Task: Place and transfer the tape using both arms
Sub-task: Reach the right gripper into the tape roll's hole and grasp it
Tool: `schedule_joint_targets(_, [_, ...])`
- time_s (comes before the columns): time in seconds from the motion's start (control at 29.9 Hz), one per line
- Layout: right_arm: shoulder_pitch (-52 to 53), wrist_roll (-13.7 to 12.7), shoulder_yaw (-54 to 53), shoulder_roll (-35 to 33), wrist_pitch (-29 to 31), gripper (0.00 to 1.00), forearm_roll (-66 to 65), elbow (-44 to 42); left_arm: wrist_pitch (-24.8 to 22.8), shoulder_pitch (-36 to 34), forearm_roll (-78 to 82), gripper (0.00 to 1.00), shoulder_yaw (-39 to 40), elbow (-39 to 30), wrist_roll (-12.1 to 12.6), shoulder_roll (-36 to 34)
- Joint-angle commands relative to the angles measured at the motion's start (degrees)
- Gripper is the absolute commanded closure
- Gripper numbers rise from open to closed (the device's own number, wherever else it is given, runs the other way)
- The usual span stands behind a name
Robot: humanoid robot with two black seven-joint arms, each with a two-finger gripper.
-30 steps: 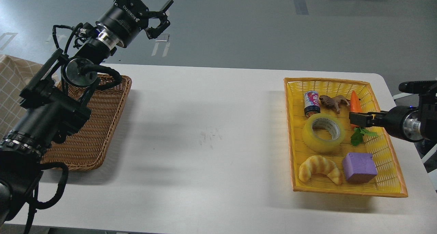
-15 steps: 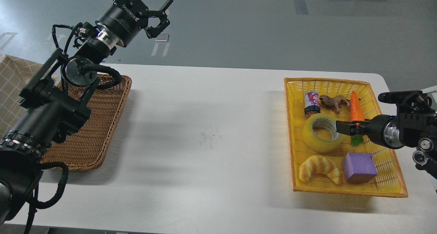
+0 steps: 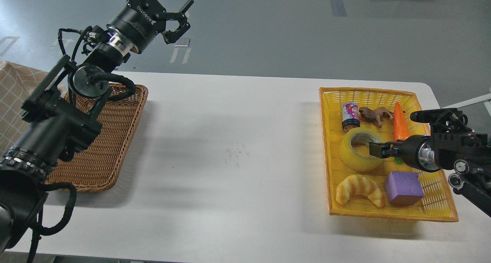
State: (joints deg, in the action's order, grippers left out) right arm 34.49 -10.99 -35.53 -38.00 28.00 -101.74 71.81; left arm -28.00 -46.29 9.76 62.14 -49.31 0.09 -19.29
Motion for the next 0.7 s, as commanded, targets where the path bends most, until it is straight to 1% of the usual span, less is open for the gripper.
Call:
schedule_joint_targets(0.0, [0.23, 0.00, 0.03, 0.39, 0.00, 0.27, -0.03, -0.09, 0.00, 0.06, 0.00, 0.02, 0.00, 0.00, 0.00, 0.13])
schedule_joint_targets(0.13, [0.23, 0.00, 0.38, 0.39, 0.00, 0.30, 0.05, -0.09, 0.00, 0.06, 0.00, 0.02, 0.00, 0.00, 0.00, 0.04])
schedule_joint_targets(0.17, [0.31, 0.00, 0.81, 0.39, 0.00, 0.37, 0.05, -0.09, 0.00, 0.06, 0.00, 0.02, 0.00, 0.00, 0.00, 0.04])
schedule_joint_targets(0.2, [0.40, 0.00, 1.34, 0.39, 0.00, 0.42, 0.05, -0.09, 0.00, 0.06, 0.00, 0.02, 0.00, 0.00, 0.00, 0.04])
schedule_joint_targets(0.23, [0.40, 0.00, 1.35, 0.39, 0.00, 0.42, 0.05, -0.09, 0.00, 0.06, 0.00, 0.02, 0.00, 0.00, 0.00, 0.04])
schedule_joint_targets(0.27, [0.40, 0.00, 1.52, 0.39, 0.00, 0.44, 0.05, -0.09, 0.00, 0.06, 0.00, 0.02, 0.00, 0.00, 0.00, 0.13])
schedule_joint_targets(0.33, [0.40, 0.00, 1.61, 0.39, 0.00, 0.45, 0.05, -0.18, 0.00, 0.14, 0.00, 0.02, 0.00, 0.00, 0.00, 0.13])
schedule_joint_targets(0.47, [0.40, 0.00, 1.61, 0.56, 0.00, 0.55, 0.05, -0.79, 0.00, 0.06, 0.00, 0.02, 0.00, 0.00, 0.00, 0.13])
schedule_joint_targets(0.53, [0.40, 0.00, 1.70, 1.00, 0.00, 0.63, 0.14, -1.32, 0.00, 0.06, 0.00, 0.02, 0.00, 0.00, 0.00, 0.13])
schedule_joint_targets(0.57, [0.49, 0.00, 1.70, 1.00, 0.00, 0.72, 0.23, -1.67, 0.00, 0.06, 0.00, 0.02, 0.00, 0.00, 0.00, 0.21])
schedule_joint_targets(0.63, [0.49, 0.00, 1.61, 1.00, 0.00, 0.82, 0.23, -1.76, 0.00, 0.06, 0.00, 0.02, 0.00, 0.00, 0.00, 0.21])
schedule_joint_targets(0.67, [0.49, 0.00, 1.61, 1.00, 0.00, 0.90, 0.32, -1.76, 0.00, 0.06, 0.00, 0.02, 0.00, 0.00, 0.00, 0.21])
